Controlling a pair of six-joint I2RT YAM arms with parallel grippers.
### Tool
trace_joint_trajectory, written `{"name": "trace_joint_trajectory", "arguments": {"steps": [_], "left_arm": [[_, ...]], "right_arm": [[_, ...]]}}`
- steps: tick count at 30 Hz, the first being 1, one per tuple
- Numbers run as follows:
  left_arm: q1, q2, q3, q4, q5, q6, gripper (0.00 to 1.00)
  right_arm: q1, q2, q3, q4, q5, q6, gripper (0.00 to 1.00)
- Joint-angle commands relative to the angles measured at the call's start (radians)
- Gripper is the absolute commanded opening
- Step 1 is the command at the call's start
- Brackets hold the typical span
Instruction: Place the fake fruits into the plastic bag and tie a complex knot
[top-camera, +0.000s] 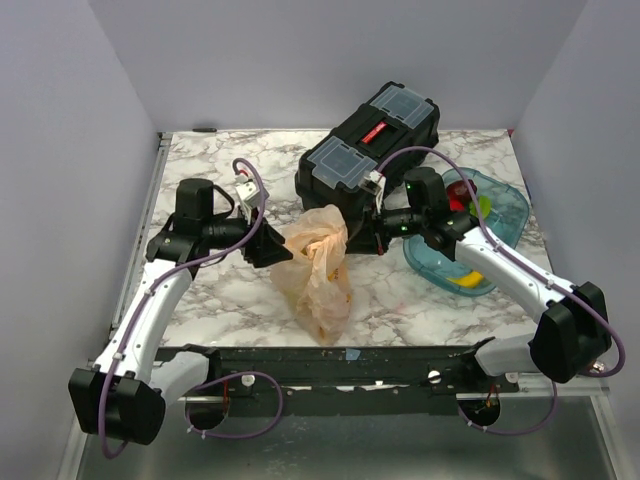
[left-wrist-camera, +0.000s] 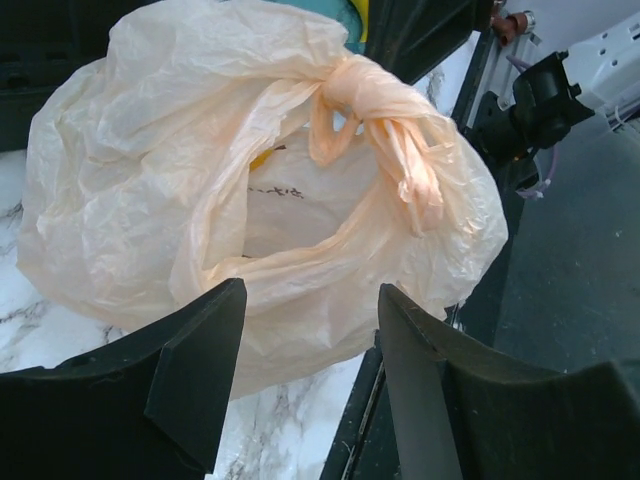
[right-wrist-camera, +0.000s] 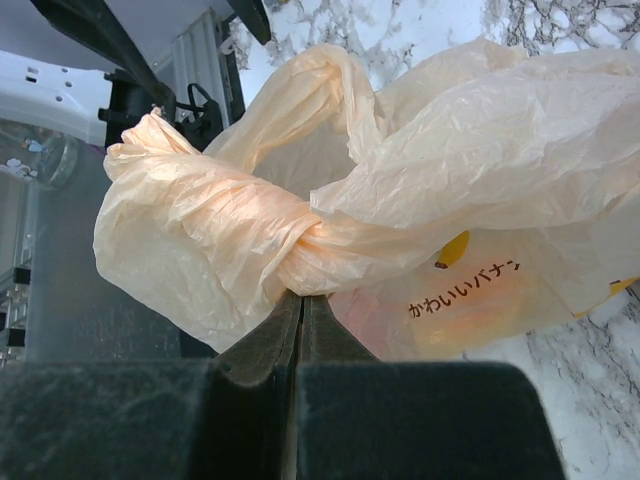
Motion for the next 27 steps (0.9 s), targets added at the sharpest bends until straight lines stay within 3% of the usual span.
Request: {"name": "trace_joint_trajectory", "arguments": {"steps": [1,8,14,22,26,27], "left_arm": [[-0.046,0.006,0.060,-0.103,0.011,0.095,0.59],[-0.179,0.024,0.091,-0.075,-0.075,0.076,0.63],[-0.217,0.061,0.122,-0.031,-0.166,0.023,0.60],[-0.222,0.082,0.142,0.004,-0.189,0.013,0.34],[-0.236,0.098,0.141,0.013,-0.178,0.005,0.35],[-0.237,0.103,0.142,0.012,-0.175,0.001,0.26]], "right_arm": [[0.005,-0.002,-0.004,0.007,0.000,-0.002,0.01],[0.013,0.011,0.008,0.021,0.001,0.009,0.01],[0.025,0.005,0.006,0.021,0.011,0.008,0.01],[0.030,0.009,0.008,0.020,0.025,-0.005,0.01],[0.030,0.017,0.017,0.024,0.033,-0.006,0.01],[0.029,0.017,0.019,0.021,0.041,-0.009,0.01]]}}
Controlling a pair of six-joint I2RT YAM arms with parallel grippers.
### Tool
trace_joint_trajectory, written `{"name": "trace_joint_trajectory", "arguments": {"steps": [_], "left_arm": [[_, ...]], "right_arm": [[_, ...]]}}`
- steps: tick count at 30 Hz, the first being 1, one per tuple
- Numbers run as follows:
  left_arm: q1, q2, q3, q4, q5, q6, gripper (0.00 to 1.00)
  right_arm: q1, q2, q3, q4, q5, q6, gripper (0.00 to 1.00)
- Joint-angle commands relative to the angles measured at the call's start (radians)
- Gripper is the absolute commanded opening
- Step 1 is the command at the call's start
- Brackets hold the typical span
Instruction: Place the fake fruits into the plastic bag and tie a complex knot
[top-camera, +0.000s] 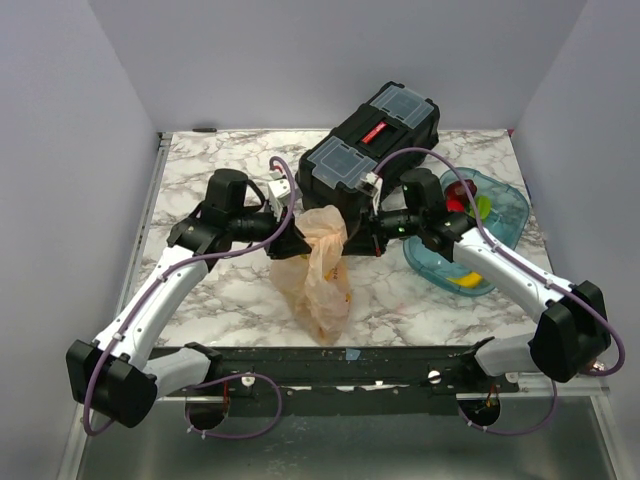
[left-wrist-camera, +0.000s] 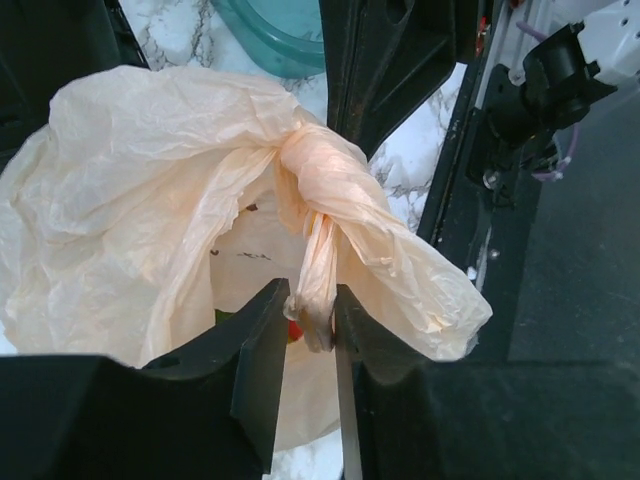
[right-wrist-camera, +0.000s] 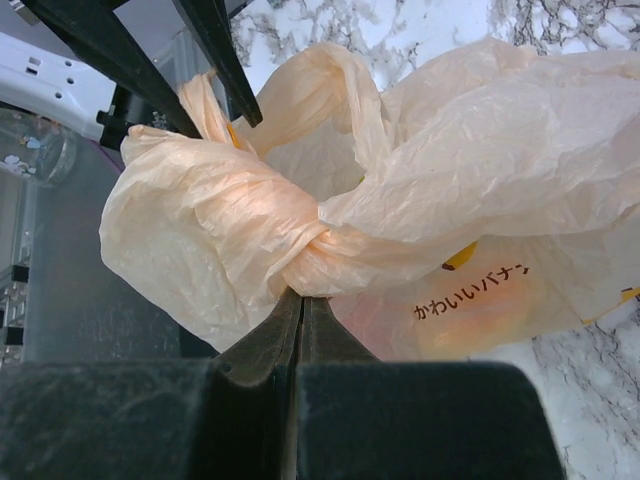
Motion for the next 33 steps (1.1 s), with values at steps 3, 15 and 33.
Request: {"name": "trace_joint_trajectory", "arguments": {"steps": [3,15,33], "left_arm": [[0.008,0.022,0.021,0.023,-0.020,-0.032,0.00],[0.263,-0.042,-0.088,-0.030,-0.176,0.017,0.00],[0.312,0.002,-0.232,0.063,-0.099,-0.045,0.00]], "right_arm": [[0.008,0.002,0.024,-0.043,0.089,-0.058,0.01],[-0.025,-0.079,-0.118,-0.177,0.503,-0.301,0.01],[-0.039,-0.081,-0.102,-0.224,0.360,-0.366,0.01]]}}
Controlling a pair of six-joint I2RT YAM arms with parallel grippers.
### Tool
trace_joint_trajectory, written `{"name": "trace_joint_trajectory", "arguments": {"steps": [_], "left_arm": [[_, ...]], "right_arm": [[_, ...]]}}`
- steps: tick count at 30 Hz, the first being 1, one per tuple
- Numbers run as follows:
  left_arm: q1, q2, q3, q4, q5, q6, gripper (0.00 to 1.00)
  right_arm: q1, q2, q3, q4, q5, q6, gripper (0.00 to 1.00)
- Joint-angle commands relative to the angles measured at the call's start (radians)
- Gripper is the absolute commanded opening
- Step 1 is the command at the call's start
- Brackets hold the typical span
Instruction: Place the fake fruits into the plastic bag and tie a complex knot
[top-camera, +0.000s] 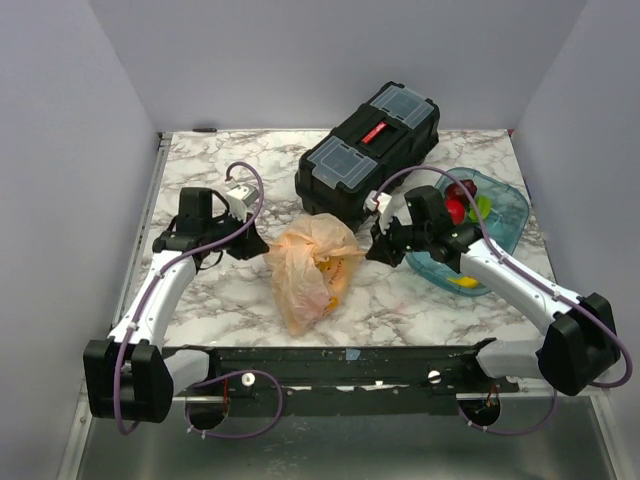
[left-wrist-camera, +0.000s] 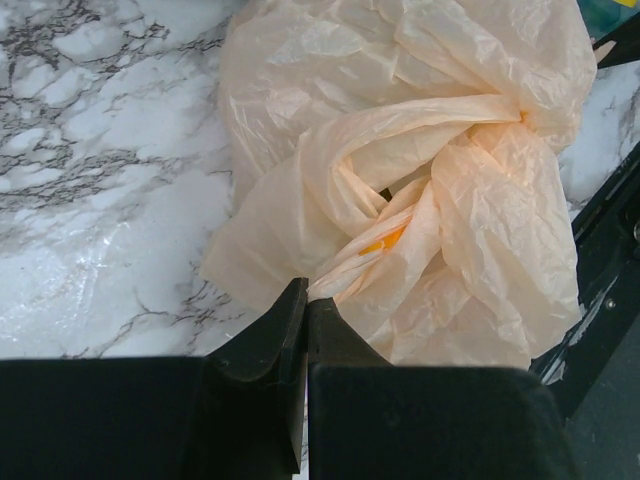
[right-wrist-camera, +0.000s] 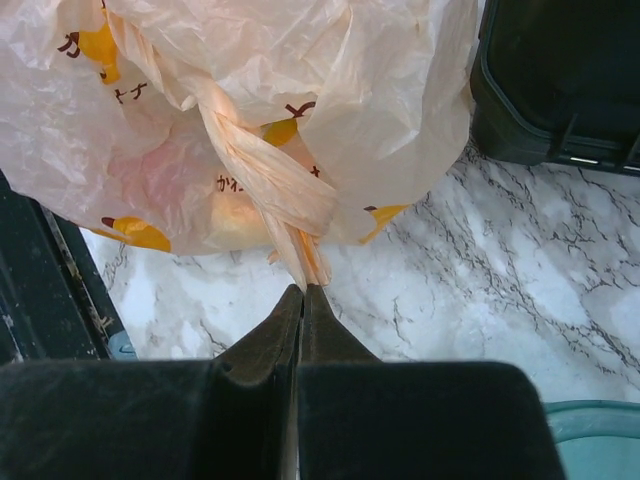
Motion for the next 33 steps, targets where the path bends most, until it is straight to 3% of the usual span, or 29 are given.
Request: {"name": "trace_joint_trajectory", "arguments": {"steps": [1,3,7,9,15,22,28,30,33], "left_arm": [[-0.020,-0.007,-0.043,0.063,0.065,-0.059,0.00],[-0.040,-0.010,-0.054,0.084,0.069,-0.076,0.00],[-0.046,-0.009,-0.054,0.106,0.070,-0.112,0.00],[-0.046,-0.009,-0.053,0.106,0.071,-0.112,0.00],[-0.047,-0.016,-0.060,0.114,0.078,-0.113,0.00],[-0.046,-0.013,-0.059,0.117,0.084,-0.106,0.00],[-0.046,0.000,-0.045,0.116,0.088,-0.102,0.00],[-0.046,0.003,-0.044,0.116,0.089,-0.102,0.00],[-0.046,0.008,-0.040,0.116,0.090,-0.100,0.00]], "right_arm": [[-0.013,0.005,0.012,-0.032,-0.089,0.003,0.01],[-0.010,0.030,0.032,-0.019,-0.148,0.016,0.02],[-0.005,0.060,0.046,-0.003,-0.191,0.026,0.41],[-0.003,0.060,0.039,0.015,-0.205,0.027,0.55],[0.031,0.083,0.025,0.062,-0.183,0.014,0.74],[0.038,0.103,-0.002,0.209,0.026,0.019,0.79],[0.037,0.101,-0.026,0.256,0.028,-0.035,0.90],[0.038,0.104,-0.020,0.246,-0.027,-0.051,0.87],[0.049,0.111,-0.002,0.211,-0.119,-0.067,0.74]]}}
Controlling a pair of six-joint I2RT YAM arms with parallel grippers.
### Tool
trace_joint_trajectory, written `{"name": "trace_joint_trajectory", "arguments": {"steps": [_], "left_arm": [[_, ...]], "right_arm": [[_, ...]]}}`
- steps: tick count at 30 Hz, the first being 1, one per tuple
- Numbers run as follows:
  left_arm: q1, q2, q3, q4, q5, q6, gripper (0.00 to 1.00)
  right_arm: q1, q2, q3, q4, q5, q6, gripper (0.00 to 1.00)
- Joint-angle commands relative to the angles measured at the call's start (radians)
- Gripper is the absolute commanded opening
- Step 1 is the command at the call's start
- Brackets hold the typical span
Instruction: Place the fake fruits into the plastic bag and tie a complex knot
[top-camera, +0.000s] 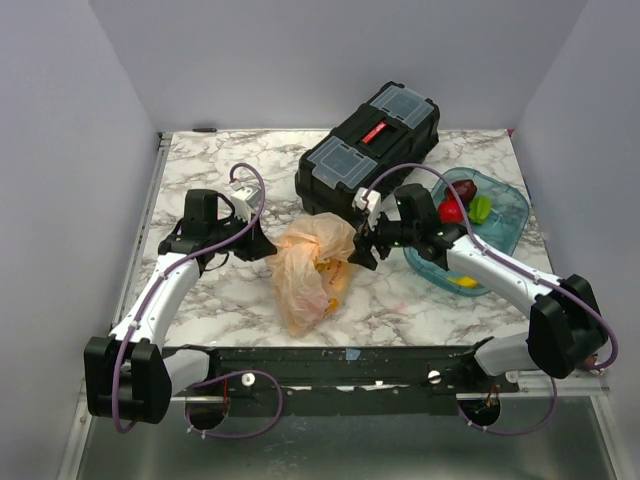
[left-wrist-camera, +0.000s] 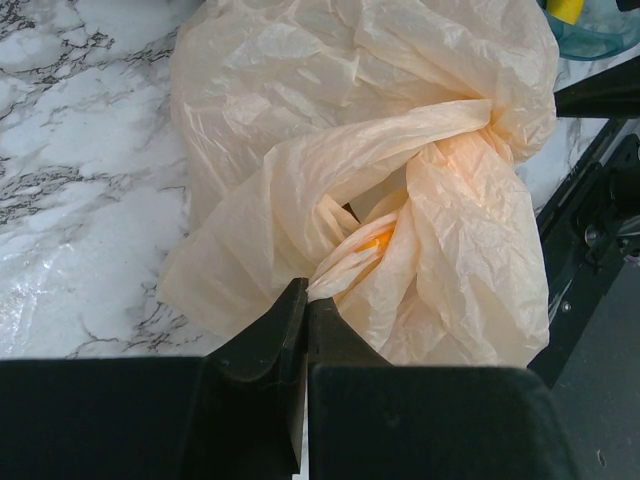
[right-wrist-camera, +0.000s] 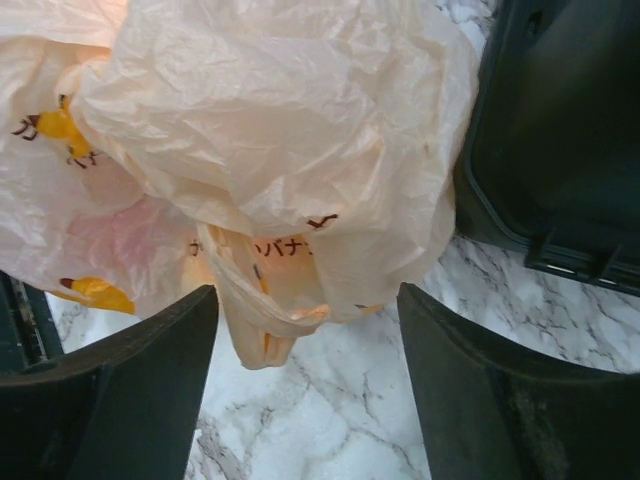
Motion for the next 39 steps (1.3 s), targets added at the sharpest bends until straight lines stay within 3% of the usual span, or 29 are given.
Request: {"name": "trace_joint_trajectory", "arguments": {"steps": [1,6,9,17,19,29,34,39], "left_arm": [[-0.002,0.008,0.016,0.019,0.029,0.006,0.00],[-0.002,0.003,0.014,0.017,0.029,0.007,0.00],[-0.002,-0.002,0.014,0.013,0.030,0.012,0.00],[-0.002,-0.006,0.018,0.006,0.029,0.015,0.00],[-0.003,-0.009,0.022,0.000,0.028,0.018,0.00],[-0.003,-0.018,0.016,0.002,0.036,0.020,0.00],[-0.002,-0.010,0.013,0.016,0.043,0.018,0.00],[-0.003,-0.007,0.016,0.024,0.042,0.017,0.00]], "right_arm": [[0.022,0.010,0.009,-0.008,-0.104,-0.048,0.70],[0.043,-0.039,-0.021,-0.048,-0.136,-0.070,0.51],[0.054,-0.038,-0.021,-0.078,-0.147,-0.080,0.50],[0.081,0.081,0.019,-0.055,-0.105,-0.096,0.55],[0.081,0.065,0.025,-0.088,-0.086,-0.104,0.61],[0.081,-0.080,0.035,-0.369,-0.063,-0.117,0.59],[0.078,0.015,0.072,-0.425,-0.190,-0.072,0.65],[0.059,0.082,0.084,-0.352,-0.217,-0.039,0.78]]}}
